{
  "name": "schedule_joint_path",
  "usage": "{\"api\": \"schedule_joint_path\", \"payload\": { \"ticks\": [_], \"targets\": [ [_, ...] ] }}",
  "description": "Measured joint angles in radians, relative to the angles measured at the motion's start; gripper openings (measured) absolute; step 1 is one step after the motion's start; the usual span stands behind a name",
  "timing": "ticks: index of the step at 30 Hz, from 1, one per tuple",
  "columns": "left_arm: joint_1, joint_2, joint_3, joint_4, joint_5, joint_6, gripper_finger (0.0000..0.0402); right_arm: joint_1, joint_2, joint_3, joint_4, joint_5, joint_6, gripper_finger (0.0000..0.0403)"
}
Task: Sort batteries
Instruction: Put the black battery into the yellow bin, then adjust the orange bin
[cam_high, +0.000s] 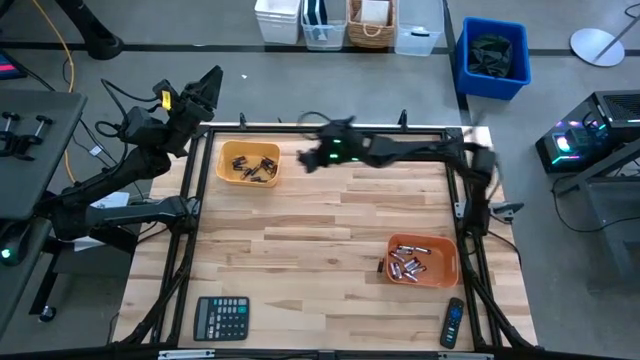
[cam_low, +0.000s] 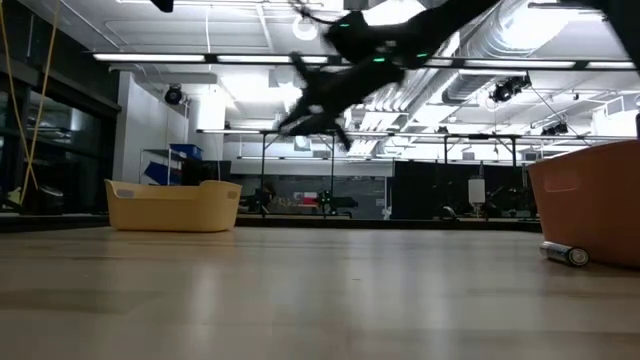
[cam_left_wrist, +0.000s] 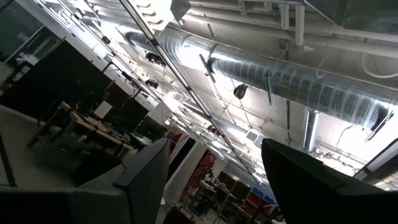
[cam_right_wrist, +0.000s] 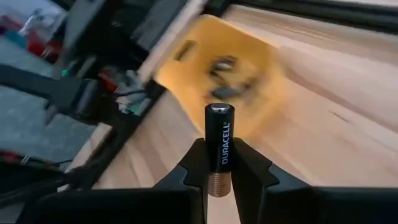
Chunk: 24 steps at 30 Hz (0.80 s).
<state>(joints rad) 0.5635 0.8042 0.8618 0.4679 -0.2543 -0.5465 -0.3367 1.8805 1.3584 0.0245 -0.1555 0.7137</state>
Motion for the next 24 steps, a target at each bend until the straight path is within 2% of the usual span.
{"api": "schedule_joint_path", "payload": {
  "ticks": [3, 7, 9, 12, 16, 18, 22, 24],
  "targets": [
    [0.0, 0.0, 0.0, 0.0, 0.0, -0.001, 0.0248, 0.013, 0.152, 0.219, 0.004, -0.042, -0.022, 0.0035],
    [-0.001, 0.0, 0.0, 0.0, 0.013, -0.028, 0.0248, 0.018, 0.32, 0.47, -0.025, -0.048, -0.023, 0.0039],
    [-0.001, 0.0, 0.0, 0.0, 0.018, -0.029, 0.0248, 0.018, 0.39, 0.576, -0.095, -0.049, -0.016, 0.0065],
    [-0.001, 0.0, 0.0, 0.0, 0.019, -0.029, 0.0248, 0.01, 0.456, 0.689, -0.159, -0.08, -0.023, 0.0128],
    [-0.001, 0.0, 0.0, 0.0, 0.019, -0.027, 0.0248, -0.001, 0.468, 0.739, -0.227, -0.128, -0.071, 0.0205],
    [0.0, 0.0, 0.0, 0.001, 0.019, -0.026, 0.0248, -0.004, 0.442, 0.74, -0.343, -0.134, -0.134, 0.0226],
    [0.0, 0.0, 0.0, 0.0, 0.019, 0.003, 0.0248, 0.006, 0.336, 0.727, -0.71, 0.0, -0.347, 0.0237],
    [0.0, 0.0, 0.0, 0.0, 0.019, 0.006, 0.0248, 0.029, 0.274, 0.665, -0.862, 0.05, -0.386, 0.0238]
  ]
}}
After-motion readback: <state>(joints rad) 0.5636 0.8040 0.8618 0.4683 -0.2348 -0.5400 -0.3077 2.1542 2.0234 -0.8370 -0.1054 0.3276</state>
